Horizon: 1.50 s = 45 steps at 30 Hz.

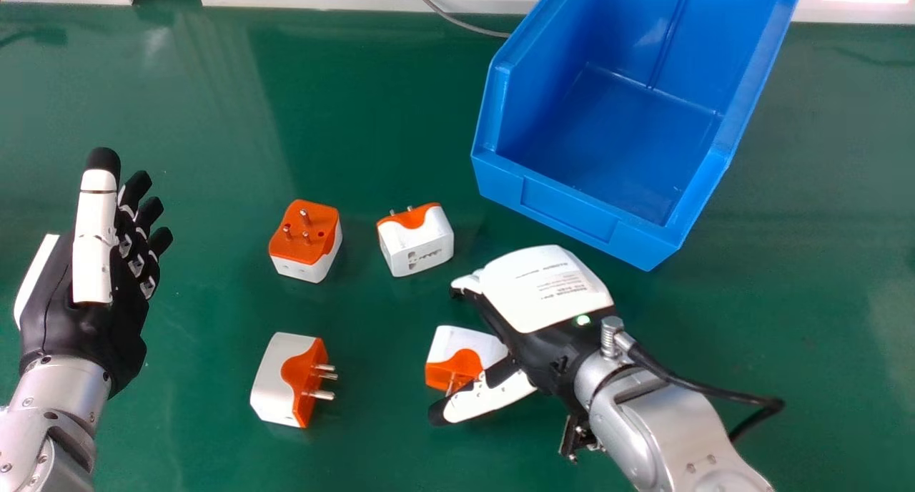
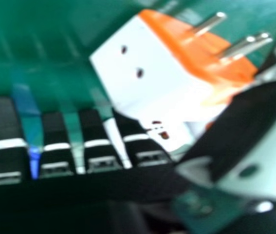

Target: Pick all objects and put in blue box

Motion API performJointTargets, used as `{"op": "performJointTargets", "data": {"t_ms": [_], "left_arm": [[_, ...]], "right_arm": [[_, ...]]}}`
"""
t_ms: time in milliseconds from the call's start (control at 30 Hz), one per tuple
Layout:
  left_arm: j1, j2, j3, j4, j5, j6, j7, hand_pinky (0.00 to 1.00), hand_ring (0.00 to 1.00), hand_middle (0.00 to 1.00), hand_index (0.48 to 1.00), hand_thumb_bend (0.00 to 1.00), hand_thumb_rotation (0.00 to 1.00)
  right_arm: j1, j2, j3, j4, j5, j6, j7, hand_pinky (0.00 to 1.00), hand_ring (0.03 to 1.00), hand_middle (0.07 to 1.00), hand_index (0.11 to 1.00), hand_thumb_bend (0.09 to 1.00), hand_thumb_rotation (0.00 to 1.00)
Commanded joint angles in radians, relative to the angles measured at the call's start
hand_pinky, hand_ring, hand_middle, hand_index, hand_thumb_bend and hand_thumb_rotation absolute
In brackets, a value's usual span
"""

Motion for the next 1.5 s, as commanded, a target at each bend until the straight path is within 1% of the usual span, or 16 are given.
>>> {"op": "performJointTargets", "data": {"t_ms": [0, 200, 300, 467, 633, 733, 867, 967, 1067, 1133, 1200, 1233, 1300, 1333, 1400, 1467], "left_arm": [[-0.005, 0.006, -0.002, -0.033, 0.001, -0.009, 0.006, 1.00, 1.00, 1.00, 1.000, 0.56, 1.00], [-0.005, 0.008, -0.004, -0.033, 0.004, -0.010, 0.009, 1.00, 1.00, 1.00, 1.000, 0.57, 1.00], [-0.005, 0.009, -0.005, -0.036, 0.001, -0.005, 0.010, 1.00, 1.00, 1.00, 1.000, 0.57, 1.00], [-0.007, 0.014, -0.006, -0.030, 0.001, -0.012, -0.001, 1.00, 1.00, 1.00, 1.000, 0.58, 1.00], [-0.009, 0.014, -0.010, -0.033, 0.012, -0.012, 0.006, 1.00, 1.00, 1.00, 1.000, 0.58, 1.00], [-0.015, 0.011, -0.009, -0.030, 0.007, -0.010, 0.009, 1.00, 1.00, 1.00, 1.000, 0.58, 1.00], [-0.021, 0.011, -0.009, -0.024, 0.002, -0.011, 0.006, 1.00, 1.00, 1.00, 1.000, 0.57, 1.00], [-0.023, 0.010, -0.011, -0.020, 0.007, -0.015, 0.007, 1.00, 1.00, 1.00, 1.000, 0.58, 1.00], [-0.025, 0.010, -0.011, -0.021, 0.006, -0.012, 0.009, 1.00, 1.00, 1.00, 1.000, 0.58, 1.00], [-0.028, 0.007, -0.009, -0.019, 0.002, -0.011, 0.010, 1.00, 1.00, 1.00, 1.000, 0.57, 1.00], [-0.028, 0.008, -0.010, -0.018, 0.006, -0.014, 0.012, 1.00, 1.00, 1.00, 1.000, 0.56, 1.00], [-0.027, 0.009, -0.012, -0.019, 0.008, -0.015, 0.012, 1.00, 1.00, 1.00, 1.000, 0.56, 1.00], [-0.025, 0.011, -0.015, -0.019, 0.013, -0.018, 0.013, 1.00, 1.00, 1.00, 1.000, 0.58, 1.00], [-0.025, 0.011, -0.016, -0.020, 0.014, -0.018, 0.015, 1.00, 1.00, 1.00, 1.000, 0.58, 1.00], [-0.025, 0.010, -0.015, -0.019, 0.010, -0.019, 0.013, 1.00, 1.00, 1.00, 1.000, 0.58, 1.00], [-0.027, 0.007, -0.013, -0.019, 0.003, -0.017, 0.014, 1.00, 1.00, 1.00, 1.000, 0.57, 1.00]], "right_arm": [[-0.006, 0.002, 0.015, 0.036, -0.009, 0.019, 0.042, 0.75, 0.832, 0.853, 0.829, 0.643, 0.66], [-0.027, 0.014, 0.037, 0.057, -0.029, 0.042, 0.069, 0.73, 0.828, 0.849, 0.827, 0.630, 0.58], [-0.029, 0.016, 0.044, 0.056, -0.034, 0.051, 0.078, 0.74, 0.831, 0.849, 0.824, 0.638, 0.49], [-0.026, 0.014, 0.052, 0.054, -0.035, 0.055, 0.079, 0.74, 0.831, 0.847, 0.819, 0.646, 0.41], [-0.029, 0.009, 0.066, 0.060, -0.049, 0.054, 0.082, 0.74, 0.833, 0.847, 0.816, 0.648, 0.37], [-0.031, 0.008, 0.073, 0.072, -0.054, 0.049, 0.069, 0.74, 0.828, 0.842, 0.813, 0.645, 0.36], [-0.037, 0.011, 0.082, 0.087, -0.066, 0.052, 0.067, 0.75, 0.828, 0.840, 0.810, 0.609, 0.34], [-0.044, 0.007, 0.094, 0.097, -0.081, 0.052, 0.060, 0.74, 0.800, 0.809, 0.780, 0.517, 0.35], [-0.044, 0.008, 0.089, 0.107, -0.071, 0.046, 0.031, 0.69, 0.737, 0.744, 0.718, 0.461, 0.37], [-0.047, 0.007, 0.083, 0.117, -0.052, 0.034, 0.020, 0.61, 0.640, 0.665, 0.649, 0.451, 0.36], [-0.051, 0.006, 0.081, 0.126, -0.040, 0.024, 0.013, 0.52, 0.556, 0.603, 0.592, 0.417, 0.34], [-0.047, 0.007, 0.075, 0.126, -0.027, 0.018, -0.001, 0.45, 0.494, 0.556, 0.565, 0.398, 0.32], [-0.045, 0.004, 0.068, 0.127, -0.002, 0.002, -0.010, 0.24, 0.298, 0.394, 0.504, 0.463, 0.19], [-0.046, 0.002, 0.067, 0.128, 0.005, -0.003, -0.011, 0.17, 0.235, 0.338, 0.496, 0.479, 0.16], [-0.046, -0.001, 0.067, 0.130, 0.010, -0.010, -0.017, 0.12, 0.183, 0.290, 0.491, 0.490, 0.15], [-0.043, -0.002, 0.067, 0.129, 0.013, -0.013, -0.032, 0.10, 0.165, 0.269, 0.489, 0.492, 0.15]]}}
